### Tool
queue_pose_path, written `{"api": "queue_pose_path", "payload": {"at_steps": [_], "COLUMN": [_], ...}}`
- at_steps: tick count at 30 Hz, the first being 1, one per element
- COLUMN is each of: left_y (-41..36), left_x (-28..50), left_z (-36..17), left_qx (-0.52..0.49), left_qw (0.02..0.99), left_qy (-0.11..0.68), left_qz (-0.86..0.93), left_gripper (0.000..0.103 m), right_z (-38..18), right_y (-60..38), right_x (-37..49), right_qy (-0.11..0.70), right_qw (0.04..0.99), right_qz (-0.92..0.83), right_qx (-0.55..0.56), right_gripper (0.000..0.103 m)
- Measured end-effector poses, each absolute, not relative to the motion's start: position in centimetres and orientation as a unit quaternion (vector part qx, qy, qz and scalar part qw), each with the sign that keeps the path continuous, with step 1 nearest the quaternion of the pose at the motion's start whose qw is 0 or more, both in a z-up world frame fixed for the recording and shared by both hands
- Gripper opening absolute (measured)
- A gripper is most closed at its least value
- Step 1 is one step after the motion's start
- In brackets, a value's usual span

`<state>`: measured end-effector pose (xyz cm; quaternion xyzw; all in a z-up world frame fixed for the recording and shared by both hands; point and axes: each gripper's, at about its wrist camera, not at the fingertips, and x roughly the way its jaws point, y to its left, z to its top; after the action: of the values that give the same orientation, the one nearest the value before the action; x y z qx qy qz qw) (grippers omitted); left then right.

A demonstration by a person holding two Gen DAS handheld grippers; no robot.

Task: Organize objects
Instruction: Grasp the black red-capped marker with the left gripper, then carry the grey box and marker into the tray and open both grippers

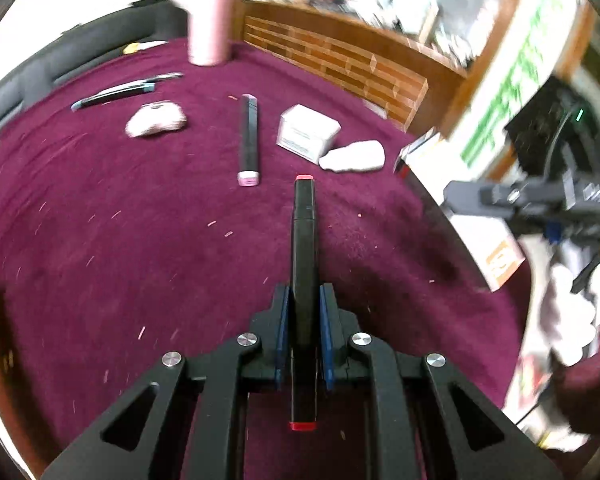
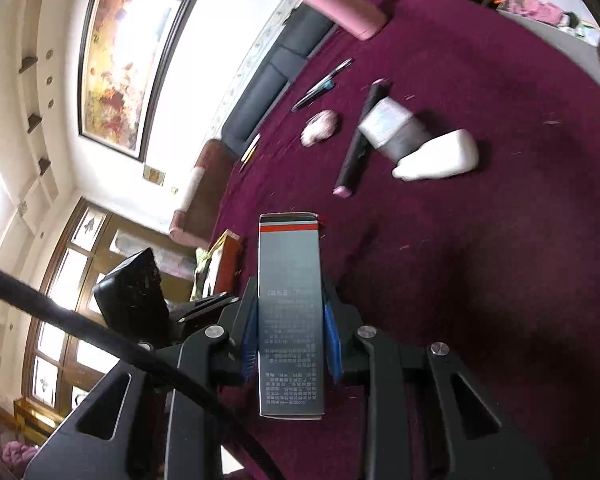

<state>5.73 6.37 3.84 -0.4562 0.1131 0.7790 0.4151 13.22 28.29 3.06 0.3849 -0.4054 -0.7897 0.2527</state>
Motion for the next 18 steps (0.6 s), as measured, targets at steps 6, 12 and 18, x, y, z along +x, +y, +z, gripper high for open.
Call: {"api": "queue_pose_path", "payload": {"at_steps": [6, 12, 18], "left_y": [-2.7, -14.0, -23.0], "left_x": [7.6, 9.7, 9.7], "left_z": [6.4, 8.7, 7.4], "left_qx": [-0.427, -0.399, -0.401], "left_qw": [0.377, 0.277, 0.162], "left_qy": [-0.007, -0.067, -0.09], "left_qz": [0.822, 0.872, 0.897], "left_gripper": [0.011, 0.011, 0.011], "right_z": [4.9, 6.6, 6.9], "right_y": [21.6, 12.0, 2.4], "right_x": [11.4, 9.0, 6.7], "right_qy": [-0.375, -0.336, -0.292], "right_qw": [0.304, 0.37, 0.402], "right_qz": [-0.774, -0.745, -0.724], "right_qx": [0.409, 0.441, 0.478], "right_gripper": [0.026, 0.026, 0.026]}}
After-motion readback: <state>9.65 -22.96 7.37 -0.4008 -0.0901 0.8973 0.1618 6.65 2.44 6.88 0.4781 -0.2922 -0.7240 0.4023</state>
